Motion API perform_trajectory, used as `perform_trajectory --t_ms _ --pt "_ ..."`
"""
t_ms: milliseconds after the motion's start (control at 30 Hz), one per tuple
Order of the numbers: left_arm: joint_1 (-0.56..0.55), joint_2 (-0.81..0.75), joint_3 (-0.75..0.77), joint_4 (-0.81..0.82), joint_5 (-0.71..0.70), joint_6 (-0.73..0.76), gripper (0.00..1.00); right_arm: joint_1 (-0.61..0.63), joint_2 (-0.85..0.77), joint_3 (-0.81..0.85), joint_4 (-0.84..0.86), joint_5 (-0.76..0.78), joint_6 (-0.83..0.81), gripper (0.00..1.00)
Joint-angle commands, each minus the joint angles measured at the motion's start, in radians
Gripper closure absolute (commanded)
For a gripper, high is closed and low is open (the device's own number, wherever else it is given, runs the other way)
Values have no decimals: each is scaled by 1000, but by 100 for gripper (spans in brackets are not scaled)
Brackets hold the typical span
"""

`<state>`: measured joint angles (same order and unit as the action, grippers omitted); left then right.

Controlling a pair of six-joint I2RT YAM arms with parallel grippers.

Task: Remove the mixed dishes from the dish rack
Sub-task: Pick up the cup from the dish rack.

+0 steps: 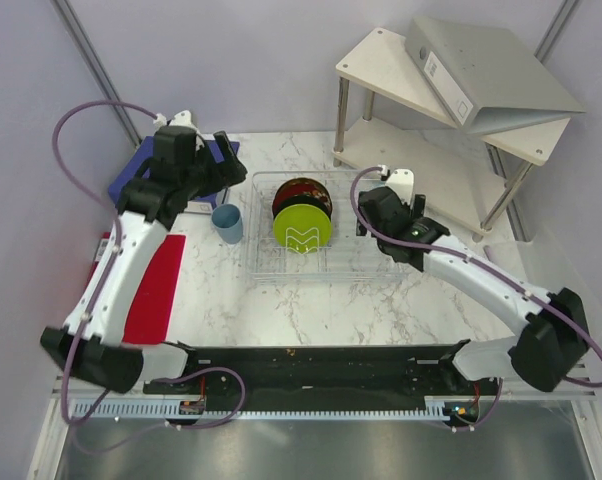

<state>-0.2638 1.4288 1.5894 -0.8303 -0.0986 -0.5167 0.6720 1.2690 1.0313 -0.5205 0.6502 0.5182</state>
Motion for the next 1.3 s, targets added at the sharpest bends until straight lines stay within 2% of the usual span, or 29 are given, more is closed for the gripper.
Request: perform_trajectory --t_ms 0,133,300,467,867,1233,1267 --pt "-52 -248 -257 287 75 -39 1 -3 166 137 34 109 -49 2" --pt "-84 -387 -380 329 60 -23 1 -28 334 251 34 129 -63 2" --pt "-132 -536 -495 338 -38 -9 1 -77 417 328 37 124 -55 2" --pt "-135 -649 -574 341 -73 -32 1 -107 474 360 54 126 -49 2" --pt "-137 -673 -657 355 -38 -51 1 -204 622 409 103 29 -63 2" --pt "-135 -666 -701 370 -23 -57 1 -236 667 332 211 -63 -75 2" --pt "-137 -666 -707 370 -23 -59 1 -239 674 331 212 -66 -76 5"
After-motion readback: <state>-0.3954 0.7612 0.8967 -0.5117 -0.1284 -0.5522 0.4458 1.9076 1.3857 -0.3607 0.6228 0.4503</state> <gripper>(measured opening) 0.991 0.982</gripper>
